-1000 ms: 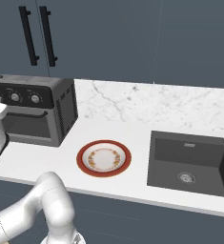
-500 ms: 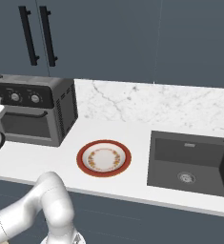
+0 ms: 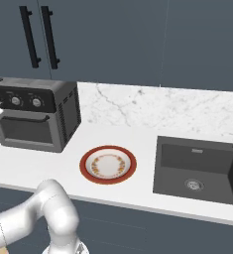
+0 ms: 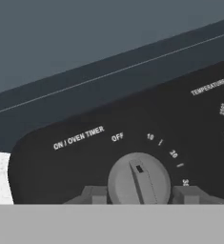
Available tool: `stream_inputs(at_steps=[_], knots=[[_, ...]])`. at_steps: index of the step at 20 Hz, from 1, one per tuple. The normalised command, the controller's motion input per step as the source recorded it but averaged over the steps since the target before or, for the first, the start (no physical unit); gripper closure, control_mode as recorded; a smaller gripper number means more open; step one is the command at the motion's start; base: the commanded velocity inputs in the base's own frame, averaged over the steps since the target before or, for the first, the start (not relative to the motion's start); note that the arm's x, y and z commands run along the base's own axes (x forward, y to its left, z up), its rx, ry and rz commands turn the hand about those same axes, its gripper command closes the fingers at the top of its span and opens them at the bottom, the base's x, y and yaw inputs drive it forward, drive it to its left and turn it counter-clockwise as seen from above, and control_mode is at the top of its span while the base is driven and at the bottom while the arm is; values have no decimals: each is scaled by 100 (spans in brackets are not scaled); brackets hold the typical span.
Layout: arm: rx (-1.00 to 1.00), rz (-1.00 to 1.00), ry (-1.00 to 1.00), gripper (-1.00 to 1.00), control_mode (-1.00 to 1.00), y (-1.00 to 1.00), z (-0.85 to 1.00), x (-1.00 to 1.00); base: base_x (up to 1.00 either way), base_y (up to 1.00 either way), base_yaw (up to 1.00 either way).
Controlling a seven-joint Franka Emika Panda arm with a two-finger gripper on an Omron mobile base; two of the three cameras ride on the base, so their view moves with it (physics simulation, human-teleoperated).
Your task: Pick up the kebab skewer and baguette bread, and place them inside the toaster oven. Close the toaster oven door and start by setting the timer.
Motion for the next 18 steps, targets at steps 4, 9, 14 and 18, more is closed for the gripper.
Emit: stream_inputs(at_steps=[4,9,14,18], knots=[[34,0,17,100,-100,-5,41,2,0,0,0],[35,7,9,100,-100,0,42,10,0,0,0],[36,15,1,100,-100,0,47,15,0,0,0],[39,19,0,100,-100,0,55,16,0,0,0]])
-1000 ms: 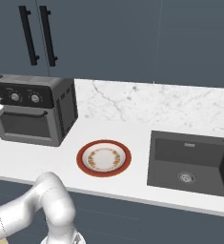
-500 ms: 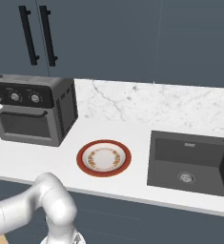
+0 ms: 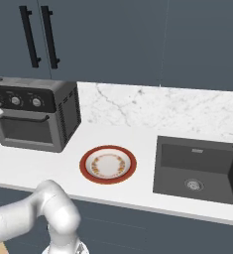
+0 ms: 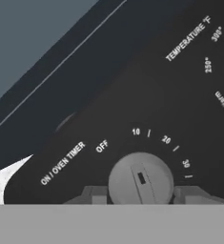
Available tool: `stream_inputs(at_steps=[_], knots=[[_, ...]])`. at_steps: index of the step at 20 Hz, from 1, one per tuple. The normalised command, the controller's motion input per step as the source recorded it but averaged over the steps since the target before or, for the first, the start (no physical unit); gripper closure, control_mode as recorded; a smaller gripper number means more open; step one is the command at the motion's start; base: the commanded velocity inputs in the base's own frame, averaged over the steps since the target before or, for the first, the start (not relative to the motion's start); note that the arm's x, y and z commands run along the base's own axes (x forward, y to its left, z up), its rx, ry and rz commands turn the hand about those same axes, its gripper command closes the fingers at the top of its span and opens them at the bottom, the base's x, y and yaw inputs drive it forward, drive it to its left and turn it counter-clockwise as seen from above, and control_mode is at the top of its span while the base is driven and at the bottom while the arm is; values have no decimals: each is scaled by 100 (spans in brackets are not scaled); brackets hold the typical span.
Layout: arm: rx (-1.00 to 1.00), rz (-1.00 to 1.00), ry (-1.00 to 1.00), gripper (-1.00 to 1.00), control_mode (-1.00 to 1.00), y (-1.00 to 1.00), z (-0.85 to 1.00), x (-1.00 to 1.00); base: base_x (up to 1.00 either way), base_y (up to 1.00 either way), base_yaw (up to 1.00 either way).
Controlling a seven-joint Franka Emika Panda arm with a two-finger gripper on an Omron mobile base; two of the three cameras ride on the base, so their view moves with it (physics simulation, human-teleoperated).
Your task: Pick up the kebab skewer and baguette bread, and place them inside the toaster oven. Close the toaster oven door and start by setting the timer.
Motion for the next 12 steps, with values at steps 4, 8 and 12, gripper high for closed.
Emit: stream_inputs(at_steps=[4,8,12], knots=[[42,11,4,100,-100,0,57,15,0,0,0],[49,12,12,100,-100,0,63,13,0,0,0],[54,15,22,100,-100,0,56,10,0,0,0]])
